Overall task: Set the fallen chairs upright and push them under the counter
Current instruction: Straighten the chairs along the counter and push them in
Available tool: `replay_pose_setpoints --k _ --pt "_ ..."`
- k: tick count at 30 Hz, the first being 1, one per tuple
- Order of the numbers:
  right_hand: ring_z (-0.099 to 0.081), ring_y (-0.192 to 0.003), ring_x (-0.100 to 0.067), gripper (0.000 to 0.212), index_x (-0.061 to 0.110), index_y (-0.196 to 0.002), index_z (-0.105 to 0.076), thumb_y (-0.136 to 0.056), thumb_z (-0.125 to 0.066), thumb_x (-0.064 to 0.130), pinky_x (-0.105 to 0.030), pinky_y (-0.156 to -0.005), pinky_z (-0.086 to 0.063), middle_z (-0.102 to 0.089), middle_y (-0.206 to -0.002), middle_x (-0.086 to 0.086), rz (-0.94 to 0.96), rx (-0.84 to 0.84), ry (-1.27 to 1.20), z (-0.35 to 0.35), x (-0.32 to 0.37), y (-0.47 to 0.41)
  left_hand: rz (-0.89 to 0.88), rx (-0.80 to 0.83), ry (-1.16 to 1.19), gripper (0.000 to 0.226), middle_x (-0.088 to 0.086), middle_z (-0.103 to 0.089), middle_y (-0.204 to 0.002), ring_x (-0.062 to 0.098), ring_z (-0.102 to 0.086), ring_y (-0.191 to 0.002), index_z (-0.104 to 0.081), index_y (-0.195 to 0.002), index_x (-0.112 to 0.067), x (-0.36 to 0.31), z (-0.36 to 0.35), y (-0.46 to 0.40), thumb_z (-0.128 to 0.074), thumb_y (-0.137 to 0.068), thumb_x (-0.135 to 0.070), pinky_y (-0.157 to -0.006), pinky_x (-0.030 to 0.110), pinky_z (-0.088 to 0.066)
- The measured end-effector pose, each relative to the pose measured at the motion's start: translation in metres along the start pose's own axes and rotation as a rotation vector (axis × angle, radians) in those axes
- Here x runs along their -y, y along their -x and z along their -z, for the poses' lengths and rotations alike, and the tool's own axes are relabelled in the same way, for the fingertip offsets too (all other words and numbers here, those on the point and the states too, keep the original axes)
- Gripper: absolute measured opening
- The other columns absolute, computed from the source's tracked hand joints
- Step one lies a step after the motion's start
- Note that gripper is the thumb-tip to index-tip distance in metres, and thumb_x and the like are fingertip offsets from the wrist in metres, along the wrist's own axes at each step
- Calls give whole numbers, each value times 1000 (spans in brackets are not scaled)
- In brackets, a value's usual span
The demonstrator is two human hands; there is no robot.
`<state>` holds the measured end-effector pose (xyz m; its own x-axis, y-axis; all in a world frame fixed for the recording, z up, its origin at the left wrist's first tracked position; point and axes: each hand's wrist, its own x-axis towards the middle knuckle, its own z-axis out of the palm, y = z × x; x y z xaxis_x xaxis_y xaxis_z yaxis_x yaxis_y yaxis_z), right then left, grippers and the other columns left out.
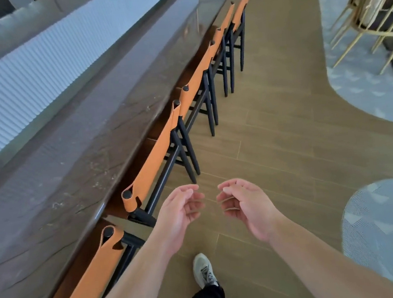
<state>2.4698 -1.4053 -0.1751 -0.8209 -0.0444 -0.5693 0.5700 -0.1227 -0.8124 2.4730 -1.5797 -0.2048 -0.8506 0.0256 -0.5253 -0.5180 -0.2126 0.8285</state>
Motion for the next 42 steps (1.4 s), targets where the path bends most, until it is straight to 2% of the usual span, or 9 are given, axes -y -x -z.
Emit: replay_pose_setpoints --k 5,14,17,23,27,33,37,42 --pt "-63 -75 -19 20 14 -100 -67 -100 -48 10 -32 -69 -49 -70 -87 -8 41 84 77 -39 44 -56 -59 -75 61 23 7 -72 -98 21 -67 -89 -66 -114 -13 -42 23 -39 -48 -102 -18 -84 38 -51" --pt "-63 -74 -20 19 11 -102 -66 -99 -48 8 -34 -71 -51 -70 -86 -10 -50 343 201 -90 68 -125 -72 -370 281 26 6 -71 -94 20 -66 -85 -67 -112 -13 -62 70 -64 -43 -103 -17 -83 37 -48" --pt "-63 -72 -19 19 11 -101 -66 -99 -47 8 -31 -66 -51 -70 -85 -9 -90 459 261 -110 71 -149 -80 -501 329 28 5 -70 -95 18 -65 -84 -66 -113 -15 -60 81 -65 -40 -103 -18 -80 35 -45" --pt "-65 -73 -18 20 10 -104 -66 -100 -46 9 -31 -67 -52 -71 -83 -8 -198 701 391 -151 89 -179 -135 -797 496 27 7 -71 -91 17 -65 -75 -66 -109 -12 -65 83 -44 -41 -100 -10 -73 33 -46" --pt "-67 -71 -19 20 8 -104 -66 -100 -46 8 -31 -65 -52 -71 -82 -10 -254 819 424 -169 96 -196 -161 -994 552 26 4 -72 -86 16 -65 -73 -66 -105 -13 -62 78 -33 -41 -100 -10 -75 34 -46" --pt "-65 -68 -19 20 7 -103 -66 -99 -47 8 -32 -65 -52 -70 -79 -10 -342 898 495 -192 81 -200 -130 -1179 618 23 3 -71 -84 17 -65 -74 -67 -100 -15 -44 80 -14 -44 -99 -12 -68 31 -44" --pt "-65 -70 -22 19 8 -98 -65 -100 -46 7 -32 -65 -51 -69 -82 -11 -335 863 592 -207 71 -202 -1 -1297 785 14 1 -70 -74 17 -65 -69 -67 -91 -14 -31 102 -13 -54 -96 -15 -67 30 -47" --pt "-63 -73 -22 16 8 -98 -64 -100 -49 8 -33 -69 -53 -68 -81 -9 -269 842 705 -221 62 -206 78 -1276 865 9 5 -64 -73 18 -59 -65 -62 -91 -8 -28 124 -25 -55 -96 -10 -61 28 -46"
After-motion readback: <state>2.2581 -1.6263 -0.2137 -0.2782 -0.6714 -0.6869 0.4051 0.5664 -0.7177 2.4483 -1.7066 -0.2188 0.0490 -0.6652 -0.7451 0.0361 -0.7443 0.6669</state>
